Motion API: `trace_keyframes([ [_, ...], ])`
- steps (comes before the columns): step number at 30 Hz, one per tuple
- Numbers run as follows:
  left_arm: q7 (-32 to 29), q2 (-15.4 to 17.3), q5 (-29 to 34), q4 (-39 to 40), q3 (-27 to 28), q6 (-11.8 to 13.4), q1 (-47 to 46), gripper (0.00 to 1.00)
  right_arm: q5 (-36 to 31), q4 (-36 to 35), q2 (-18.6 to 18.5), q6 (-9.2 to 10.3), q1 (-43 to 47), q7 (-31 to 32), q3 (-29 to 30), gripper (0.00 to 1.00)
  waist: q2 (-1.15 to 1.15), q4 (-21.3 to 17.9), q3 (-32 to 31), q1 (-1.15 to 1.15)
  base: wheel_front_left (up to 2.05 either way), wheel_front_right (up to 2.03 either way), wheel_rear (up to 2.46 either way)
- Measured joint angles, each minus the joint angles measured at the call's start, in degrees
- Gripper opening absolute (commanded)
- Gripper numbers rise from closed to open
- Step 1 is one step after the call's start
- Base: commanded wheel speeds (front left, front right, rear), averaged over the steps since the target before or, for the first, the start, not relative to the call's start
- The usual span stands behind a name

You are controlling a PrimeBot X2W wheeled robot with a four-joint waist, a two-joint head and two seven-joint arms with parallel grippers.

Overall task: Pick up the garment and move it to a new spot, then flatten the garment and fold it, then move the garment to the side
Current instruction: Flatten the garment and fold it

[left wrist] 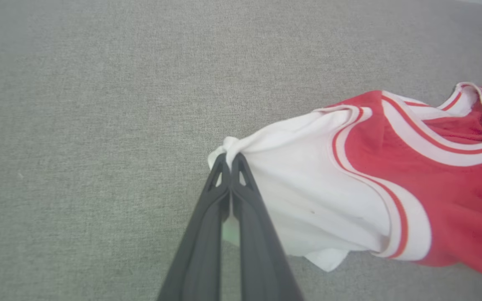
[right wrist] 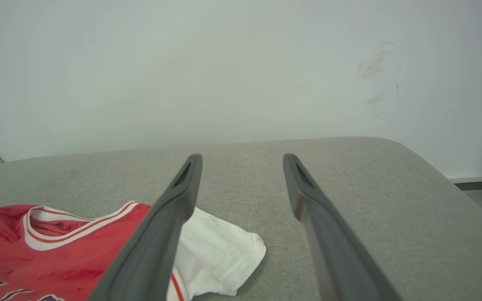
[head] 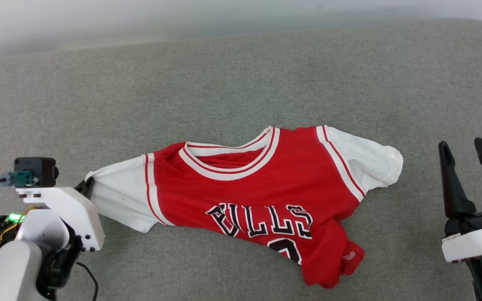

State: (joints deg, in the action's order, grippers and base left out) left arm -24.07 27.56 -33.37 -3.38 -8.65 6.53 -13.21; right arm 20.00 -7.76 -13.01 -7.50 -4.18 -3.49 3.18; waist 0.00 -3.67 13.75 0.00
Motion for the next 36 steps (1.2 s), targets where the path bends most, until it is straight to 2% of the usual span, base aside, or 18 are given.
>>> trace_keyframes([
  [4,2.4,-0.4,2.8,-7.1,-2.4,-0.9,-2.8,0.00,0.0,0.6,0.0,0.00,-0.1,0.0,-0.4,1.00,0.00,-0.7,0.9,0.00,0.00,0.00,0.00],
  [5,3.1,-0.5,3.7,-8.9,-2.9,-0.9,-3.4,0.40,0.0,0.7,0.0,0.00,-0.2,0.0,-0.4,1.00,0.00,-0.7,1.0,0.00,0.00,0.00,0.00],
  [6,3.7,-0.6,4.5,-10.4,-3.6,-0.9,-4.0,1.00,0.0,0.9,-0.1,-0.01,-0.3,0.0,-0.5,1.00,0.00,-0.6,1.1,0.00,0.00,0.00,0.00],
  [11,10.4,-2.9,6.2,-15.8,-5.2,-1.9,-5.3,1.00,0.0,1.9,-0.3,0.00,-0.5,0.3,-0.3,1.00,0.00,0.1,0.3,0.00,0.00,0.00,0.00],
  [15,20.2,-4.3,7.8,-14.9,-6.0,-3.5,-5.9,1.00,0.1,2.5,-1.0,0.00,-0.3,1.4,0.5,1.00,0.00,1.2,-1.3,0.00,0.00,0.00,0.00],
  [18,27.9,-5.6,8.4,-13.0,-6.8,-5.7,-5.8,1.00,1.7,2.7,-2.4,-0.01,0.7,5.3,0.1,1.00,0.00,2.4,-2.6,0.00,0.00,0.00,0.00],
  [21,34.5,-6.1,9.8,-10.3,-7.4,-6.4,-4.6,1.00,2.4,2.7,-5.1,-0.01,1.3,10.8,0.6,1.00,0.00,3.7,-3.7,0.00,0.00,0.00,0.00],
  [24,37.5,-6.1,12.2,-6.7,-8.0,-5.9,-2.9,1.00,3.0,2.7,-7.6,-0.01,1.2,18.0,1.5,1.00,0.00,5.2,-4.4,0.00,0.00,0.00,0.00],
  [31,38.9,-6.3,17.8,2.7,-9.1,-2.8,1.1,1.00,6.9,6.8,-10.2,-0.01,-4.5,38.8,4.7,1.00,0.00,8.2,-3.3,0.00,0.00,0.00,0.00],
  [36,39.0,-7.2,18.7,6.7,-9.7,-2.0,1.5,1.00,7.1,13.6,-11.8,0.00,-11.0,49.1,4.4,1.00,0.00,10.3,-0.8,0.00,0.00,0.00,0.00],
])
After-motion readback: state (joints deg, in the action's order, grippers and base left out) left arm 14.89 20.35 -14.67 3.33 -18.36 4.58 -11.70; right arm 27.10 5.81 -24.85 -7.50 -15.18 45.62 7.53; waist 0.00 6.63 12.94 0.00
